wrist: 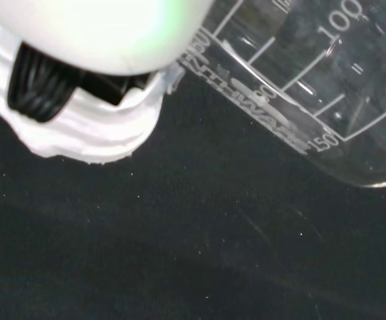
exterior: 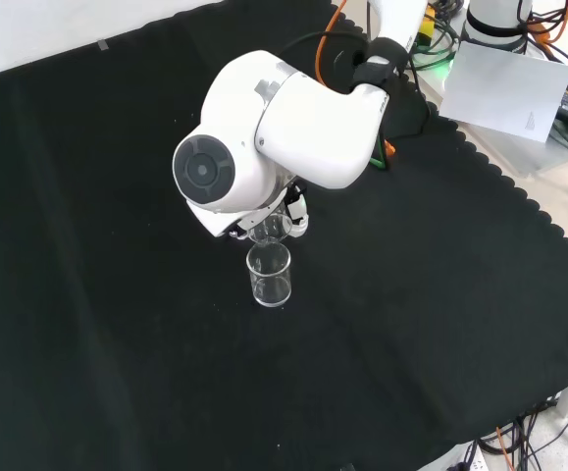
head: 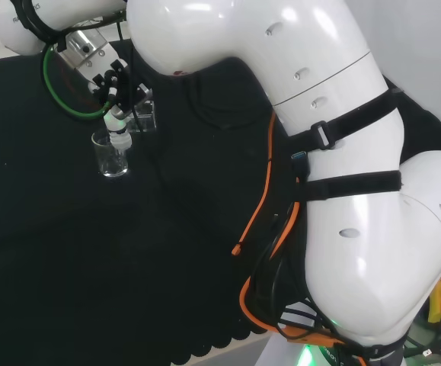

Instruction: Pour the water from the handheld beaker into the one on the table.

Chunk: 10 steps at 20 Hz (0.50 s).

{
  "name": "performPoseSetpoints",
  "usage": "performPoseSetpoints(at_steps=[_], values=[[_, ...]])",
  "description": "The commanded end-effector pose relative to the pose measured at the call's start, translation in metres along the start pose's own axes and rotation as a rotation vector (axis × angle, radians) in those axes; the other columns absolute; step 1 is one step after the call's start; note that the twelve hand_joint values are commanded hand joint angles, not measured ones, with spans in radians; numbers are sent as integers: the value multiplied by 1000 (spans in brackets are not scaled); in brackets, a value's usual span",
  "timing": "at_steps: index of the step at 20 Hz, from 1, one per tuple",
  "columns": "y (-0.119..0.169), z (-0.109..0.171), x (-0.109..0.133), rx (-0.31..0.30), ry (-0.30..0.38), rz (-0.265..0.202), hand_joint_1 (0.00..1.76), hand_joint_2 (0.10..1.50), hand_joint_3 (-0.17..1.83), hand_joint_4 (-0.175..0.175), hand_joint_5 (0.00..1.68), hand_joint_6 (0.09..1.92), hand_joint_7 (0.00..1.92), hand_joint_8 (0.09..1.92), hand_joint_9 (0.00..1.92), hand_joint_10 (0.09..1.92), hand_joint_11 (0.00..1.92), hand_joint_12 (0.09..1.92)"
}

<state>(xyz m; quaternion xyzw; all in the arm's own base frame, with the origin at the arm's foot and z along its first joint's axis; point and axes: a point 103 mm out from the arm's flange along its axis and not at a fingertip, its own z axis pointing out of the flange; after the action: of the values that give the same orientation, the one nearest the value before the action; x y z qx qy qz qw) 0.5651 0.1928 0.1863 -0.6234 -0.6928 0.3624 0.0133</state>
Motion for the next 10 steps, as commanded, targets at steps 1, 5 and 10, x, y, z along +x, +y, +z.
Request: performPoseSetpoints(at_steps=[1,5,10], values=[[0,2,0,11,-9,-3,1228,547,714,-167,1610,87,1789,87,1749,93,1433,745],[-1,2,0,17,-13,-5,1228,548,712,-167,1610,87,1789,87,1749,93,1433,744],[-1,2,-1,21,-13,-3,1228,550,709,-168,1609,87,1789,87,1748,94,1433,744]])
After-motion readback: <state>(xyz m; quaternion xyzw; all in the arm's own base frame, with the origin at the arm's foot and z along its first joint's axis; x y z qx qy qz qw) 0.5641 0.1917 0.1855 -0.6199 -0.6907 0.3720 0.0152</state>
